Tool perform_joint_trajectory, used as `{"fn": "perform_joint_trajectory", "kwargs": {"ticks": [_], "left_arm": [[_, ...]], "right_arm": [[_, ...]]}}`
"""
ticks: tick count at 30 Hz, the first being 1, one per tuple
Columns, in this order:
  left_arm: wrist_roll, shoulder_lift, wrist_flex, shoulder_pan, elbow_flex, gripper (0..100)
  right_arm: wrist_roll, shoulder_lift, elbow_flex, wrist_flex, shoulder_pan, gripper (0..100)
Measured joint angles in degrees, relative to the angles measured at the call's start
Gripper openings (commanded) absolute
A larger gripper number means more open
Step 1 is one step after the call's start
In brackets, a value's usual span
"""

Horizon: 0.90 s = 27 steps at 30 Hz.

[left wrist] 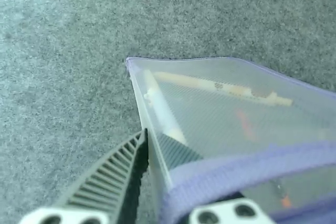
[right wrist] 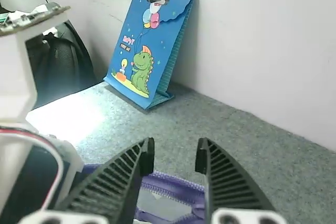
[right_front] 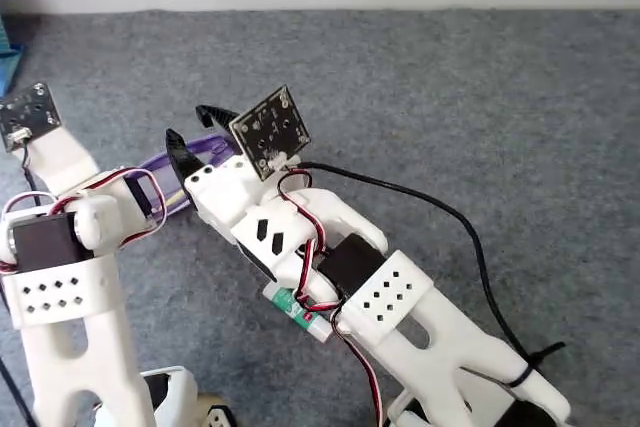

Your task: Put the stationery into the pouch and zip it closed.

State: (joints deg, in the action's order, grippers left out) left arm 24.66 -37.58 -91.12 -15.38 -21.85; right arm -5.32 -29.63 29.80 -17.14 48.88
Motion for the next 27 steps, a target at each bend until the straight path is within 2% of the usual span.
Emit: {"fn": "perform_joint_trajectory", "kwargs": {"ticks": [3,7,11,21,27], "left_arm": [[0.00,0.00,0.00,0.00,0.00,1],[0.00,0.00,0.00,0.00,0.00,1],[0.00,0.00,0.00,0.00,0.00,1],[2.73,0.00,-0.18,0.00,0.00,1],[3.34,0.26,-0.18,-4.04,0.53,1]], "right_arm": [[0.00,0.00,-1.58,-3.08,0.00,0.3],[-0.18,0.00,-2.29,-4.75,-0.09,3.8],[-0.18,-2.37,-2.37,-9.32,-3.16,3.6],[-0.18,-11.43,-2.37,-43.43,-12.57,4.1],[-0.18,-8.70,-0.88,-53.10,-13.36,4.7]]}}
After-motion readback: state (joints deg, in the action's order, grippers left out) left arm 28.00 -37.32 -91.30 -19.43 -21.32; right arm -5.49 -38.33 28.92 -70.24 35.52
